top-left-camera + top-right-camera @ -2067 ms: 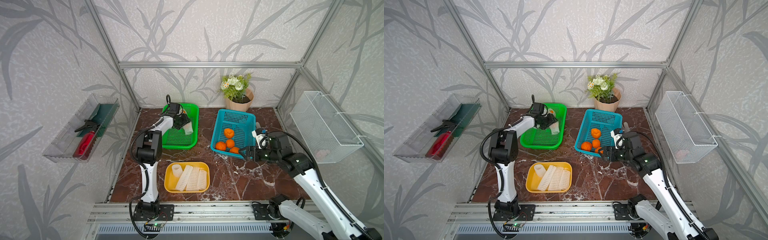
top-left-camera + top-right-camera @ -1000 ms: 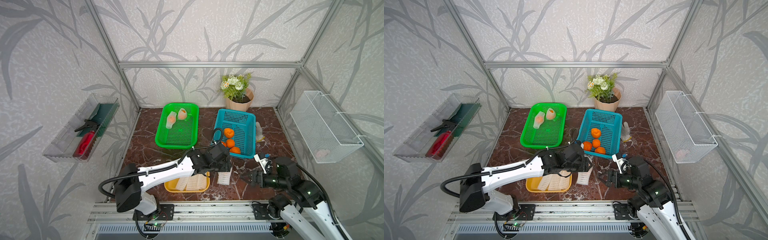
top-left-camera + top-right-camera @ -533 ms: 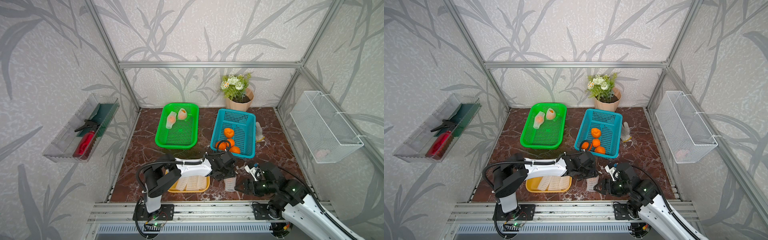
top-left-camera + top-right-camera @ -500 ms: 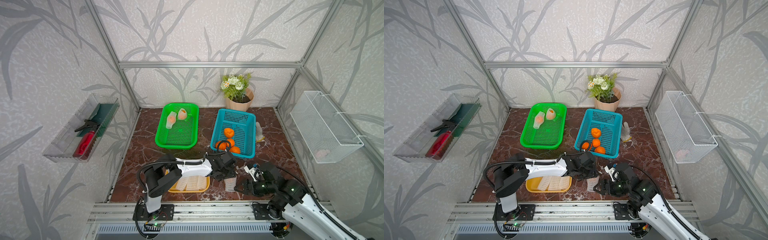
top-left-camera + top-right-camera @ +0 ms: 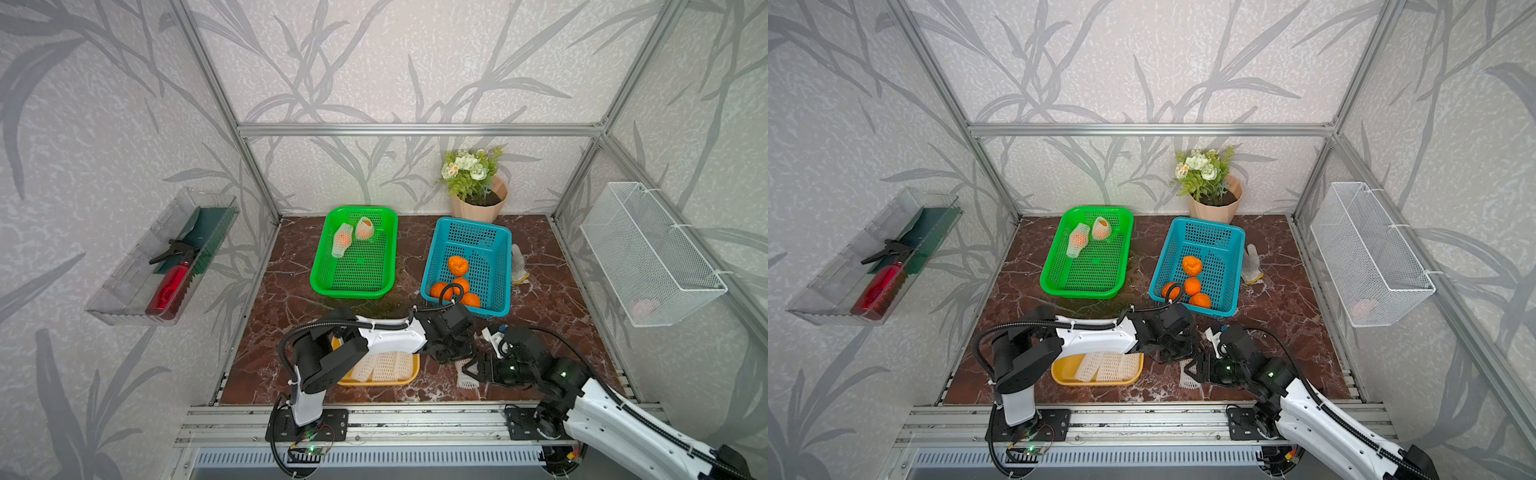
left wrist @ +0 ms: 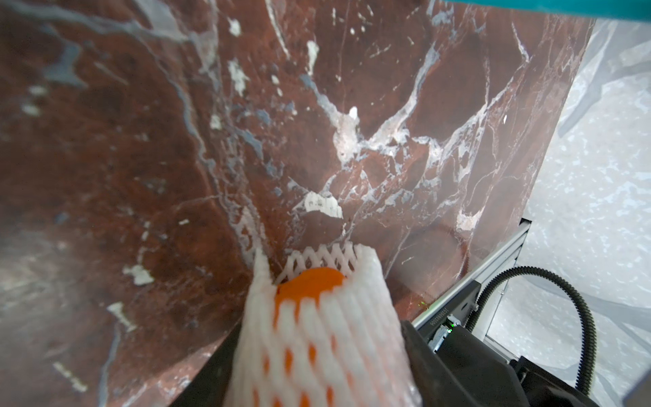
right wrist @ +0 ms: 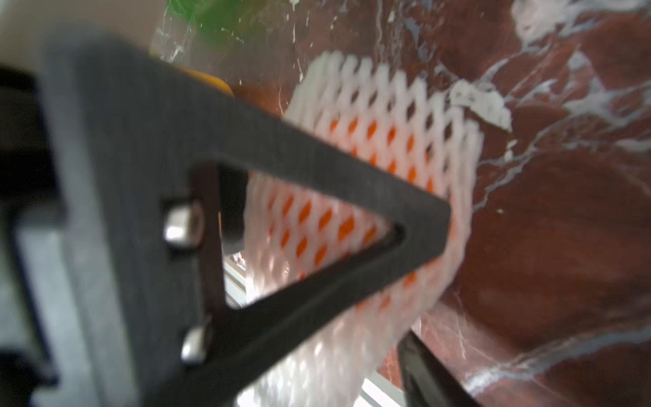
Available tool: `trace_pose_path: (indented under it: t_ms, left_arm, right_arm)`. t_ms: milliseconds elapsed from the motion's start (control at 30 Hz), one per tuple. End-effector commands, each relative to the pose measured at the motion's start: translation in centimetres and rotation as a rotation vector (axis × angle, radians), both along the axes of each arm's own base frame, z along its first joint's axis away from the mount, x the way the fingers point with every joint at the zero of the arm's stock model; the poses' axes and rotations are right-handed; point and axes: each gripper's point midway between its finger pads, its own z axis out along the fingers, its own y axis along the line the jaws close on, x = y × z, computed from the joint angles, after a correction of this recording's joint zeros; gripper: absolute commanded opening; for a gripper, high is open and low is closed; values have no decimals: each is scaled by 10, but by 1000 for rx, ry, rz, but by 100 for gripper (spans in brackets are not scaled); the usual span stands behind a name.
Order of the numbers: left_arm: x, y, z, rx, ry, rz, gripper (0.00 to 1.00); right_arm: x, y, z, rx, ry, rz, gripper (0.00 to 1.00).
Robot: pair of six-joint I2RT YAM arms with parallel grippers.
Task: Remove foam nets from oranges
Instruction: Place the orange at the center of the board, then remove the foam net from the orange.
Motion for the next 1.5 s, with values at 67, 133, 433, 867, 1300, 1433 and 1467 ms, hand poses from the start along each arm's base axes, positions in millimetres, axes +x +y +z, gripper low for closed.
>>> trace_pose_path:
  t_ms: [67, 133, 433, 867, 1300, 1433, 1467]
  left_arm:
    - [15, -11, 10, -65, -24, 30, 53]
    - [15, -11, 15, -88, -44, 26, 59]
    - [16, 10, 66, -57, -252, -69, 78]
    - [13, 84, 129, 133, -611, -159, 87]
    - [-69, 67, 110, 136, -1057, -733, 88]
    - [-64, 57, 102, 165, -1115, -770, 88]
    - [-62, 56, 99, 185, -1116, -778, 88]
  right_arm:
    - [13, 9, 11, 40, -50, -11, 45]
    - [13, 12, 14, 60, -41, -17, 36]
    - [11, 16, 28, 123, 38, -79, 19]
    - [21, 26, 37, 154, 154, -163, 20]
    - [29, 24, 35, 185, 216, -239, 22]
    - [30, 23, 35, 186, 219, -247, 22]
    - [30, 23, 35, 188, 219, -248, 22]
